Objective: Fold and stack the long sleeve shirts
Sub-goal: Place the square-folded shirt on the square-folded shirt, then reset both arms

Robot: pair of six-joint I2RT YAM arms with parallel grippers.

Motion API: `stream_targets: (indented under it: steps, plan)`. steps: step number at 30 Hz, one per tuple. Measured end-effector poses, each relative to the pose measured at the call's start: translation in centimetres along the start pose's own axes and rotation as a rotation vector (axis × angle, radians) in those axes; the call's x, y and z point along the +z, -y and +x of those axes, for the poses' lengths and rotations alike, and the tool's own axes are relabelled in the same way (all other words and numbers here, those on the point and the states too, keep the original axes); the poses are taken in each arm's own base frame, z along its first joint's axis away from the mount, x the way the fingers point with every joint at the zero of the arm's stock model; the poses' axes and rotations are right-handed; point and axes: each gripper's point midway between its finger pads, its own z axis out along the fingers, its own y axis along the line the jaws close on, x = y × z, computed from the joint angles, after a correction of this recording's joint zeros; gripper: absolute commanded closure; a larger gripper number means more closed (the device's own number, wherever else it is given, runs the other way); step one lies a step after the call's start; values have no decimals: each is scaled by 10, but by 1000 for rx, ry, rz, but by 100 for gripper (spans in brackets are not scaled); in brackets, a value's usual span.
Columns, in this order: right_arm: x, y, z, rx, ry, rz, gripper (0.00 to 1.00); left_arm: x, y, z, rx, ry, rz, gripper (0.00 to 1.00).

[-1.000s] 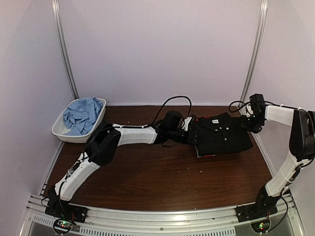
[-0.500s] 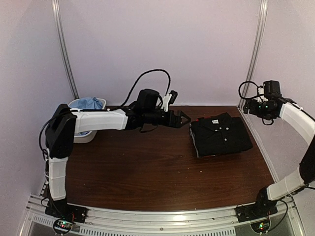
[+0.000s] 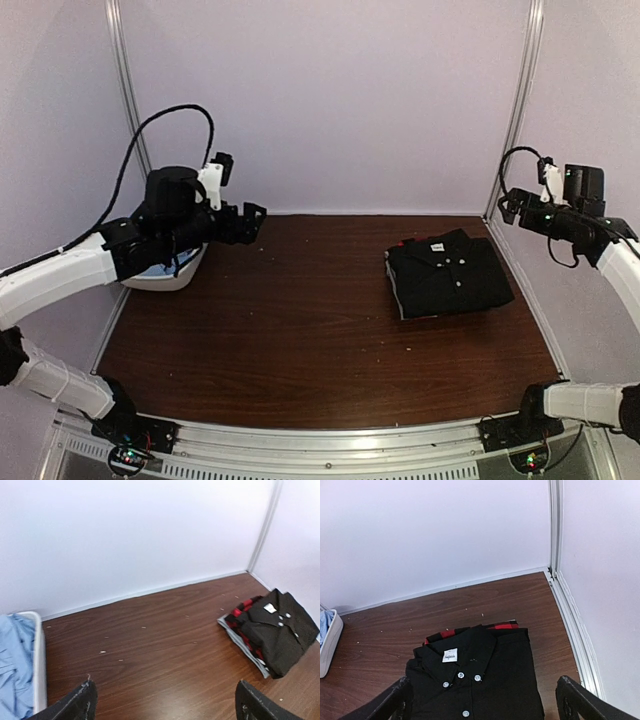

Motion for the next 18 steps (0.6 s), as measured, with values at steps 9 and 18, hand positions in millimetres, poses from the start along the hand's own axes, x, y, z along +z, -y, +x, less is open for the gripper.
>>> stream_targets:
  steps: [9, 18]
  plan:
    - [-36, -30, -12, -41, 117, -90, 0, -102, -117, -37, -47, 137, -330, 2]
    - [-51, -24, 17, -51, 153, -104, 0, -110, -146, 15, -47, 53, -384, 3]
